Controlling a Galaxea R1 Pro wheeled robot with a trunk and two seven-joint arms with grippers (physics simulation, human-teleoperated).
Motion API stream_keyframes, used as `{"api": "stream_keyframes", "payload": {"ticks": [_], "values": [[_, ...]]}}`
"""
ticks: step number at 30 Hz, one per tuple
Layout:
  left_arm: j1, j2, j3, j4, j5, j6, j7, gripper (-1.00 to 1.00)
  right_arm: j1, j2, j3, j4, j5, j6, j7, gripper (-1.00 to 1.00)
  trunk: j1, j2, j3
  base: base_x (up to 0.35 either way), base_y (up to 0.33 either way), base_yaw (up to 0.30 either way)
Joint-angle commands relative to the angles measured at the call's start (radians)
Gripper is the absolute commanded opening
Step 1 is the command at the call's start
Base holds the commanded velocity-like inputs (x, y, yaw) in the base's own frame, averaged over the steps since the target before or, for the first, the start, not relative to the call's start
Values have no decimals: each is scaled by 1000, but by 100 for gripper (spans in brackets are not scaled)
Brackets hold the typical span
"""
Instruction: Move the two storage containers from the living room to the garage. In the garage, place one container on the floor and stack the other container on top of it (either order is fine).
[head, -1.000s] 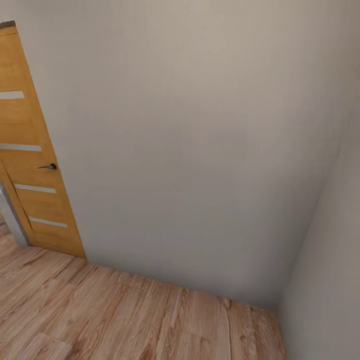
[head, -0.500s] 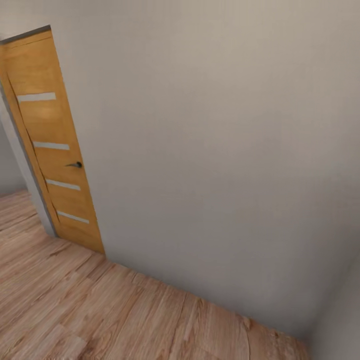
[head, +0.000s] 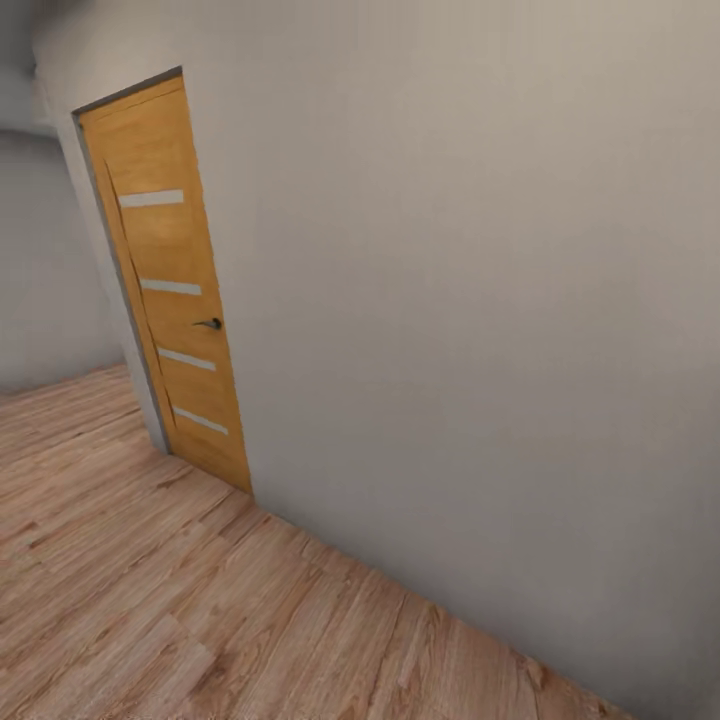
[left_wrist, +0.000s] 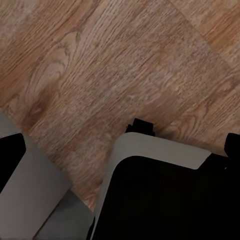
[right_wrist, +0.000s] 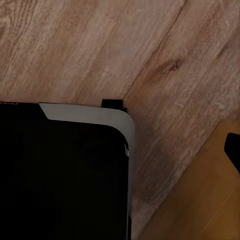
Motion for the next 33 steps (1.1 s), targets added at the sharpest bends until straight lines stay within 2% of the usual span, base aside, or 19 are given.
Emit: {"api": "stream_keyframes", "payload": {"ticks": [1, 14, 22, 33], "values": [[-1, -1, 4, 1, 4, -4, 1, 100, -1, 0, 8, 3, -11, -6, 5, 100, 0, -1, -1, 0, 0, 300], [-1, -12, 9, -3, -3, -3, -1, 100, -1, 0, 14, 3, -8, 5, 5, 100, 0, -1, -1, 0, 0, 300], [-1, -20, 9, 0, 14, -4, -2, 100, -1, -2, 14, 3, -8, -5, 5, 100, 0, -1, -1, 17, 0, 300], [-1, -20, 7, 0, 16, -3, -3, 100, -1, -6, 15, 3, -8, -7, 5, 100, 0, -1, -1, 279, 0, 300]]}}
